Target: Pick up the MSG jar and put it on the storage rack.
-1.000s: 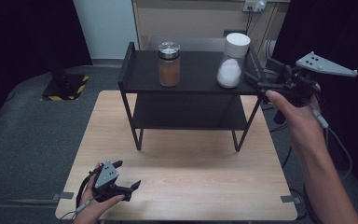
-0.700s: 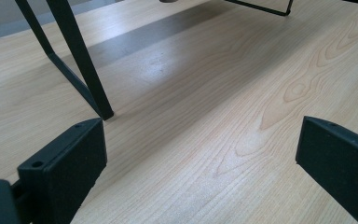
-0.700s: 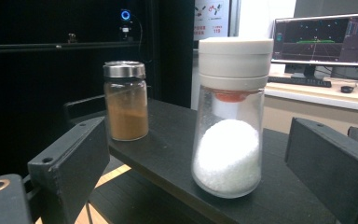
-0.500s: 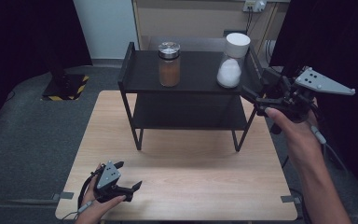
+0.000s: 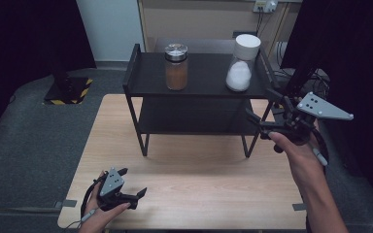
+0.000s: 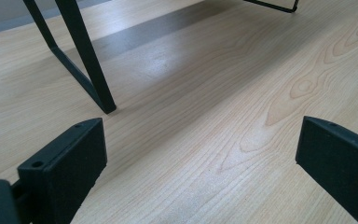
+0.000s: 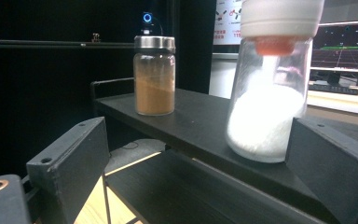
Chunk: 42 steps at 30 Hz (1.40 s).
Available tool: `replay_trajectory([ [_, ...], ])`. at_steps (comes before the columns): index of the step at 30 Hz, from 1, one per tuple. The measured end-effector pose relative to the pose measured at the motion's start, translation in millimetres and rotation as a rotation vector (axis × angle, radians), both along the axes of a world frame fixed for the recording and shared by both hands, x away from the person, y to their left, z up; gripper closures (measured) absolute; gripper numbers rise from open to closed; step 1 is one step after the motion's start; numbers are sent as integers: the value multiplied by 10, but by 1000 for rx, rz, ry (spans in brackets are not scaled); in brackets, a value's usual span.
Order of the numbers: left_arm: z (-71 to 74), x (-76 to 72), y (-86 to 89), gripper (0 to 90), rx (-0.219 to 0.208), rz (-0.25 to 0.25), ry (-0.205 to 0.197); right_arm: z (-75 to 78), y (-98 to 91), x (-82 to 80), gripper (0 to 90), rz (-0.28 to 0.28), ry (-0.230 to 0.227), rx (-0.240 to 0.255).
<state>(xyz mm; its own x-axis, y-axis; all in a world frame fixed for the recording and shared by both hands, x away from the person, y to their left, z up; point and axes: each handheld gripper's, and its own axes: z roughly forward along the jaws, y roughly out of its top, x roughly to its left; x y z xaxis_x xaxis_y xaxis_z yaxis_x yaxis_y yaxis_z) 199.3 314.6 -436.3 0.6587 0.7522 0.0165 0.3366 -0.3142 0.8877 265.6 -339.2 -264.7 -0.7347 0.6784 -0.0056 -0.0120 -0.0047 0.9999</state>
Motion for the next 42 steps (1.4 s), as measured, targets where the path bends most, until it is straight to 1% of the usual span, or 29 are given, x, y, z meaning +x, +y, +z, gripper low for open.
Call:
replay_trajectory([
  [2,-7,-3,-1,5,-4,4,1,-29,0,-12,65,1,2,1],
  [3,-11,-2,0,5,-7,4,2,-63,-4,-23,64,3,4,5],
  [4,-16,-2,0,5,-10,5,3,-131,-11,-51,64,5,9,7],
  [5,-18,-2,-4,5,-9,4,4,-131,-11,-51,64,5,9,7],
  [7,-20,1,-17,5,-1,5,3,-203,-18,-89,63,2,10,3],
  [11,-24,1,-17,5,-1,1,5,-406,-13,-198,62,-17,4,0],
  [12,-22,1,-17,5,-1,0,5,-493,-5,-249,63,-28,3,-9],
  [13,-22,1,-17,5,-4,0,4,-493,-5,-249,63,-28,3,-9],
  [15,-25,-2,-18,5,-16,-1,5,-575,-7,-288,63,-32,11,-5],
  [16,-25,-4,-23,6,-16,-1,3,-643,-13,-319,62,-35,13,-4],
  [17,-25,-6,-30,6,-15,-1,3,-643,-13,-319,62,-35,13,-4],
  [18,-27,-6,-36,5,-16,-3,3,-696,-19,-350,62,-40,17,-7],
  [19,-26,-5,-42,5,-12,-7,3,-696,-19,-350,62,-40,17,-7],
  [20,-26,-4,-47,6,-9,-8,3,-745,-29,-377,61,-47,19,-14],
  [21,-28,-3,-52,6,-9,-9,5,-745,-29,-377,61,-47,19,-14],
  [22,-30,-2,-56,6,-8,-10,5,-790,-40,-401,60,-52,25,-19],
  [23,-32,0,-58,6,-7,-12,6,-790,-40,-401,60,-52,25,-19],
  [27,-38,0,-67,5,-7,-13,8,-880,-52,-445,58,-62,34,-27],
  [28,-39,-2,-69,6,-7,-13,6,-931,-55,-462,58,-66,37,-30],
  [29,-42,-8,-70,6,-8,-11,4,-931,-55,-462,58,-66,37,-30],
  [30,-43,-10,-70,6,-9,-10,3,-984,-53,-479,58,-69,45,-31],
  [31,-43,-10,-71,6,-9,-9,2,-984,-53,-479,58,-69,45,-31],
  [42,-47,-4,-80,5,-4,-15,6,-1283,-49,-567,56,-79,82,-32],
])
